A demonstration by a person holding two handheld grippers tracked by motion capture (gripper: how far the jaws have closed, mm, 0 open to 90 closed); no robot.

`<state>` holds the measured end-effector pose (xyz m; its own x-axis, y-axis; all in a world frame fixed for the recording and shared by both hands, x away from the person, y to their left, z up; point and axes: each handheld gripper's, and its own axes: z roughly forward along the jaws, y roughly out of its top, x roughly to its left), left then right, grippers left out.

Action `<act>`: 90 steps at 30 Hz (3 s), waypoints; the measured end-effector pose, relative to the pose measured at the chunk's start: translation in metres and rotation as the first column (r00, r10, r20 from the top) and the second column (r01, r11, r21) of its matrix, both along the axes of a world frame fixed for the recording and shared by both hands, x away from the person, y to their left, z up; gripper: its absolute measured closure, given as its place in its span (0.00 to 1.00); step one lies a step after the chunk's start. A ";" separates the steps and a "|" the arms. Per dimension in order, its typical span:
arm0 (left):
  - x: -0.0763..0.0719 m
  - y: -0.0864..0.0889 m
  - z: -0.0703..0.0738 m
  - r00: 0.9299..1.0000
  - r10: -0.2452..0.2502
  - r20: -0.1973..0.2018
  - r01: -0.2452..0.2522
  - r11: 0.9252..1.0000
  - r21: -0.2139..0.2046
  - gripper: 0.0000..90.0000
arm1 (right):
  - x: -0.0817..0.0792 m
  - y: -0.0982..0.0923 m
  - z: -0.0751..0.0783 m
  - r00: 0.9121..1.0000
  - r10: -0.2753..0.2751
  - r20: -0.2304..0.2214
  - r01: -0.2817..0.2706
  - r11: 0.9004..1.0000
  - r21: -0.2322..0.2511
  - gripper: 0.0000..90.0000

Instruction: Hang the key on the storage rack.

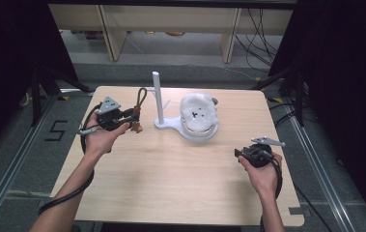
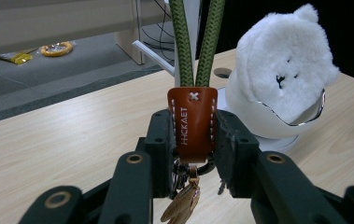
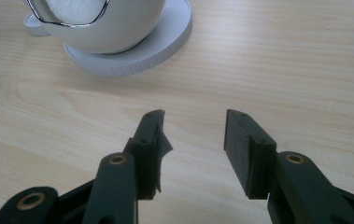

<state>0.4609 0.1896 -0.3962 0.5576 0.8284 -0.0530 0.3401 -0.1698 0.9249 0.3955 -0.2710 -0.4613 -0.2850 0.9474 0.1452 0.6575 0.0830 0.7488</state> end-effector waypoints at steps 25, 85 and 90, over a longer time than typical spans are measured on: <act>0.016 -0.004 0.001 1.000 0.008 -0.021 -0.009 1.000 -0.008 0.76 | 0.000 0.000 -0.001 1.000 -0.004 -0.005 0.004 1.000 0.013 0.65; 0.039 -0.020 -0.022 0.995 0.014 -0.101 -0.017 0.999 -0.028 0.75 | 0.001 -0.001 -0.004 1.000 0.000 -0.001 0.000 1.000 0.014 0.65; 0.041 -0.021 -0.023 0.995 0.016 -0.103 -0.019 0.999 -0.028 0.75 | 0.000 -0.001 -0.003 1.000 -0.004 -0.007 0.004 1.000 0.004 0.65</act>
